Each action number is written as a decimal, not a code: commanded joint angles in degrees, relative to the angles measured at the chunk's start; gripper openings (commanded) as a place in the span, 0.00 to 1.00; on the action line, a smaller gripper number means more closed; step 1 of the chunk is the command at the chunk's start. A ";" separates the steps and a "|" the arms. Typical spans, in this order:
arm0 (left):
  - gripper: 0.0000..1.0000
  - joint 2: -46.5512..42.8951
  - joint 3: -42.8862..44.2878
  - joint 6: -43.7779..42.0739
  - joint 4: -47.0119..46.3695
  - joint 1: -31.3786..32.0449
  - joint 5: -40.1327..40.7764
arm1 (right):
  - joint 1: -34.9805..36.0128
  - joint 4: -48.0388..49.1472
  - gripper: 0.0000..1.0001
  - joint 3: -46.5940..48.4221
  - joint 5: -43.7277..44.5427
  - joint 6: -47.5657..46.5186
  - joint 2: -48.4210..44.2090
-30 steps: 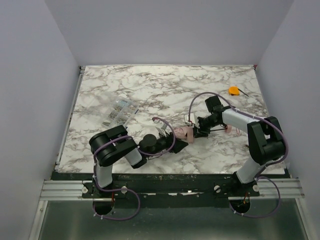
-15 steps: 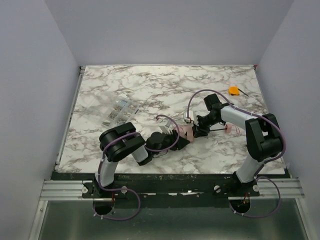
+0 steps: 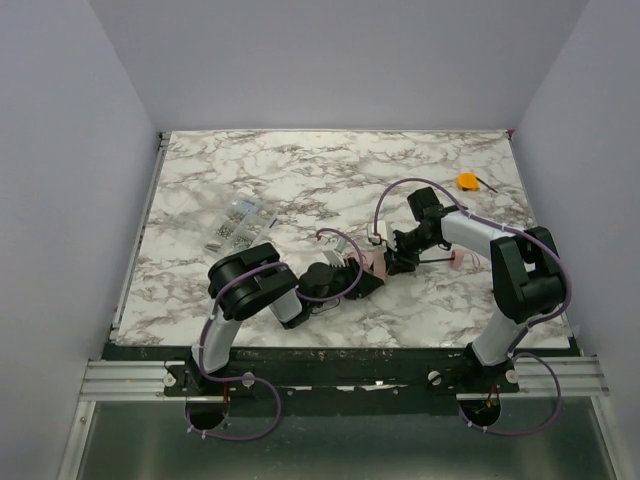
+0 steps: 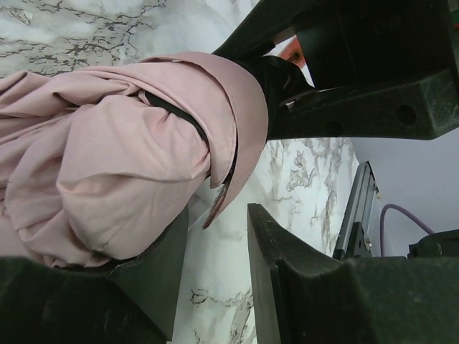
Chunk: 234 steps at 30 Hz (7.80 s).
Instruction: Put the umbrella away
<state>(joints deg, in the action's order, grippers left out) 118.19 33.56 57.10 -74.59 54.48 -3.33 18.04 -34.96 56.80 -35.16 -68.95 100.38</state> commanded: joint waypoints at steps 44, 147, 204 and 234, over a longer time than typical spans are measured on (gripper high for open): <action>0.00 3.86 -3.87 0.29 -16.64 -5.88 -13.45 | 1.29 -9.87 0.02 1.67 9.75 7.81 12.08; 0.98 -40.60 -1.99 -34.44 49.77 -8.27 -2.28 | -0.05 -16.60 0.15 11.04 6.23 9.87 16.67; 0.68 0.42 57.47 -113.09 106.79 -1.79 -17.95 | -47.97 -9.44 0.02 -11.06 4.99 24.06 -22.83; 0.29 6.26 64.24 -107.07 115.27 -0.54 -15.60 | -14.32 -5.03 0.07 5.54 12.10 43.77 -7.55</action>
<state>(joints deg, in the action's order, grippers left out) 121.91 97.08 -50.87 37.71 53.25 -18.74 5.63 -34.26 60.07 -22.96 -21.47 94.85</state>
